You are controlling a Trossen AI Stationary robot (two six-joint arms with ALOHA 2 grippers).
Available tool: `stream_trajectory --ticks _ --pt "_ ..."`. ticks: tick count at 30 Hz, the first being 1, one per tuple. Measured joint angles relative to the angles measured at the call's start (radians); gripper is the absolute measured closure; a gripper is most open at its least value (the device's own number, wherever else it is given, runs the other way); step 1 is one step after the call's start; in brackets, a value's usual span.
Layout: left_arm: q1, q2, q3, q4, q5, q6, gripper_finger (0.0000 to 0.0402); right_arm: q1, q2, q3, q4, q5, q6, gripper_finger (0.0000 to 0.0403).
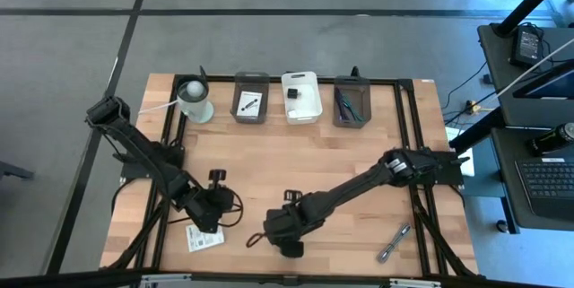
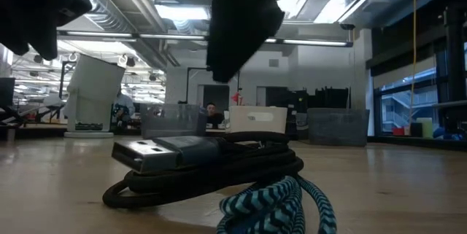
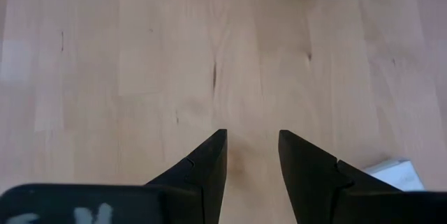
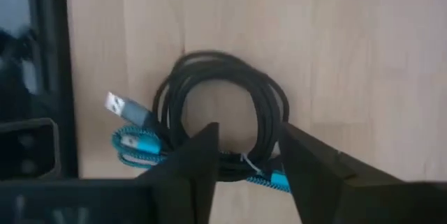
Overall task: Pick and place items into bin
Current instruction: Put the black charger cable into the right black bin
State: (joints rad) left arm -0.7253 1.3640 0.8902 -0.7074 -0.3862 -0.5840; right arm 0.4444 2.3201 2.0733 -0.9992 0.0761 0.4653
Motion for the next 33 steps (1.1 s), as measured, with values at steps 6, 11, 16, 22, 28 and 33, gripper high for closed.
stream_trajectory --ticks 6,11,16,22,28,33 --pt "-0.028 0.000 0.000 -0.001 -0.012 -0.006 0.0277 -0.006 0.039 0.000 -0.002 0.001 -0.062 0.0211" --pt "-0.034 0.000 0.000 -0.002 -0.016 -0.024 0.0277 -0.026 0.080 0.001 -0.002 0.000 -0.109 0.0207" --pt "-0.033 0.000 0.000 -0.003 -0.019 -0.026 0.0277 -0.053 0.127 0.001 -0.006 -0.026 -0.094 0.0227" --pt "-0.033 0.000 0.000 -0.003 -0.047 -0.032 0.0277 -0.064 0.137 0.003 -0.004 -0.044 -0.052 0.0305" --pt "-0.031 0.000 0.000 -0.007 -0.033 -0.001 0.0277 -0.062 0.106 -0.002 -0.027 -0.056 -0.022 0.0382" --pt "-0.009 0.000 0.000 -0.007 0.009 0.019 0.0277 -0.063 0.030 0.046 -0.052 -0.049 -0.012 0.0385"
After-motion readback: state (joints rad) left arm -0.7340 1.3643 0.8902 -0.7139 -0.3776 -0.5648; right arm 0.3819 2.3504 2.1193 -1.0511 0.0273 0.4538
